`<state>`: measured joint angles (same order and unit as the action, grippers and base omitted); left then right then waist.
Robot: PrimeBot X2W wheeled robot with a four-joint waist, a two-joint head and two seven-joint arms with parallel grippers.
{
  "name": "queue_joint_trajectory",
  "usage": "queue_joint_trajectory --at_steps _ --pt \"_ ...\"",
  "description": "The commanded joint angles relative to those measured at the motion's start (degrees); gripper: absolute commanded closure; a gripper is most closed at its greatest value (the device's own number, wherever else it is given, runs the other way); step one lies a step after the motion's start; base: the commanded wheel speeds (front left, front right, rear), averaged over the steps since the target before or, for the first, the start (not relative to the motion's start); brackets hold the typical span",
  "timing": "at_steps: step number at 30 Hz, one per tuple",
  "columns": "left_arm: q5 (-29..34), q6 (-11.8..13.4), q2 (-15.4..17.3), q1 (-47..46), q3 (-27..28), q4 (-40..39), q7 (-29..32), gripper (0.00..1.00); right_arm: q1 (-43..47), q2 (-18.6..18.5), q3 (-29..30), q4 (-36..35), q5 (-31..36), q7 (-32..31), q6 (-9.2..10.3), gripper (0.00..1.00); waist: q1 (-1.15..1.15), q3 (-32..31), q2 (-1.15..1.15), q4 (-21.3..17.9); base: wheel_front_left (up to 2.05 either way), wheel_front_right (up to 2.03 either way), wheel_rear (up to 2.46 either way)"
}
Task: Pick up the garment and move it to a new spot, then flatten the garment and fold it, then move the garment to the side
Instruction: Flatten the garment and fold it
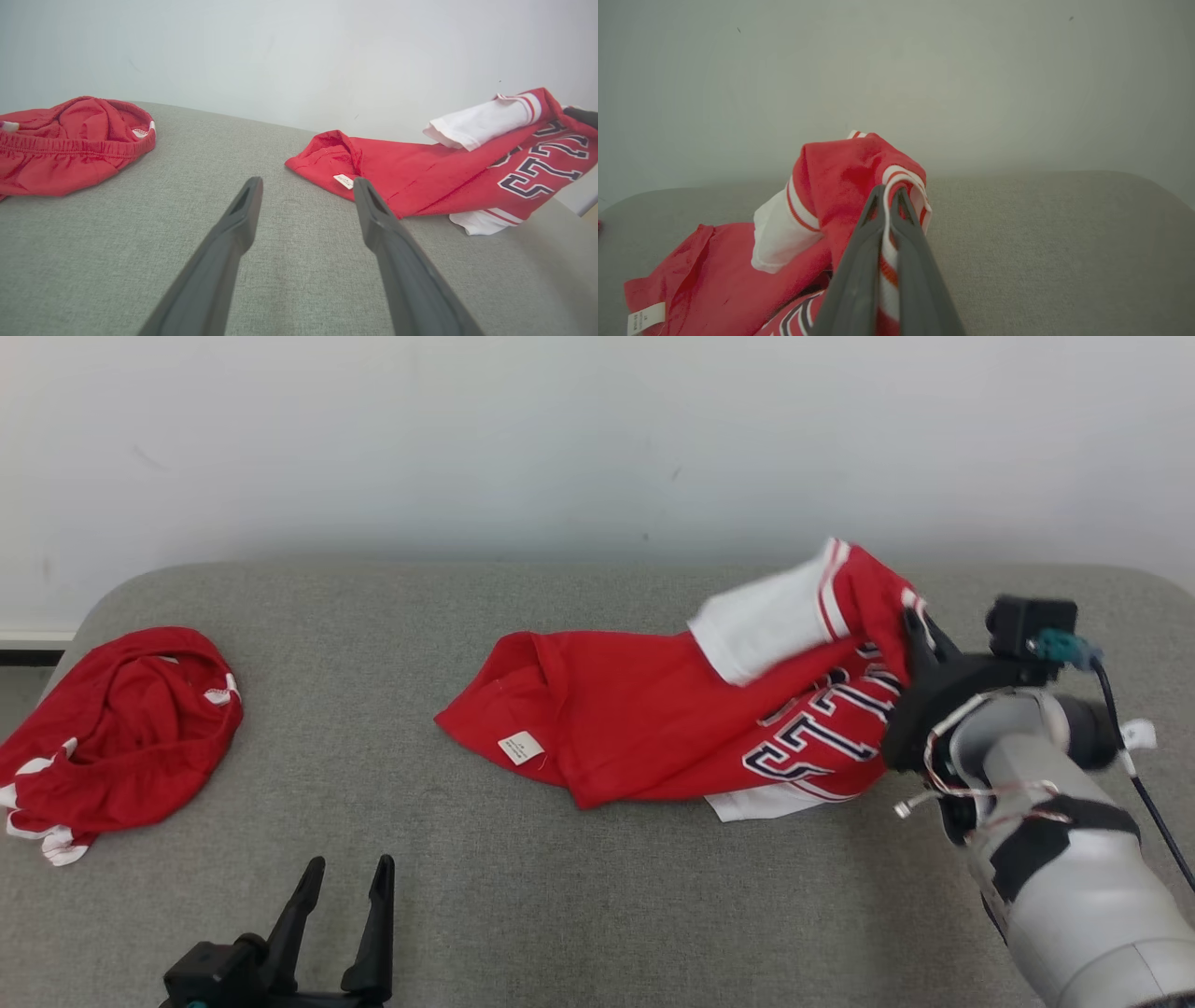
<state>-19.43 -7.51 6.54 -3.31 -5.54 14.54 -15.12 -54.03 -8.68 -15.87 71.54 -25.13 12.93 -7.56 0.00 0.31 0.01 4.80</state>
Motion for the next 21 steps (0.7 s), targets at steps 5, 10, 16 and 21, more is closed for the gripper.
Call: queue_joint_trajectory --at_steps 5,10,16,21 --pt "-0.1 0.1 0.2 -1.2 -0.1 -0.1 -0.1 0.00 6.1 -2.9 5.2 2.0 1.3 1.2 0.14 0.50 0.00 1.3 -0.01 -0.5 0.00 0.00 0.00" --pt "-0.2 0.1 0.7 -1.0 0.2 0.4 -0.1 0.00 10.6 -4.7 10.0 2.4 3.5 2.0 0.14 0.00 0.00 0.9 -0.01 -1.1 0.00 0.00 0.00" --pt "-0.2 0.1 1.0 -0.1 0.3 0.5 -0.1 0.00 14.3 -6.4 15.7 2.2 8.0 2.3 0.14 0.00 0.00 -0.4 -0.01 -1.9 0.00 0.00 0.00" --pt "-0.2 0.1 1.0 0.5 0.5 0.4 -0.1 0.00 18.6 -6.1 20.9 -4.3 13.4 2.2 0.14 0.00 0.00 -1.2 -0.01 -2.6 0.00 0.00 0.00"
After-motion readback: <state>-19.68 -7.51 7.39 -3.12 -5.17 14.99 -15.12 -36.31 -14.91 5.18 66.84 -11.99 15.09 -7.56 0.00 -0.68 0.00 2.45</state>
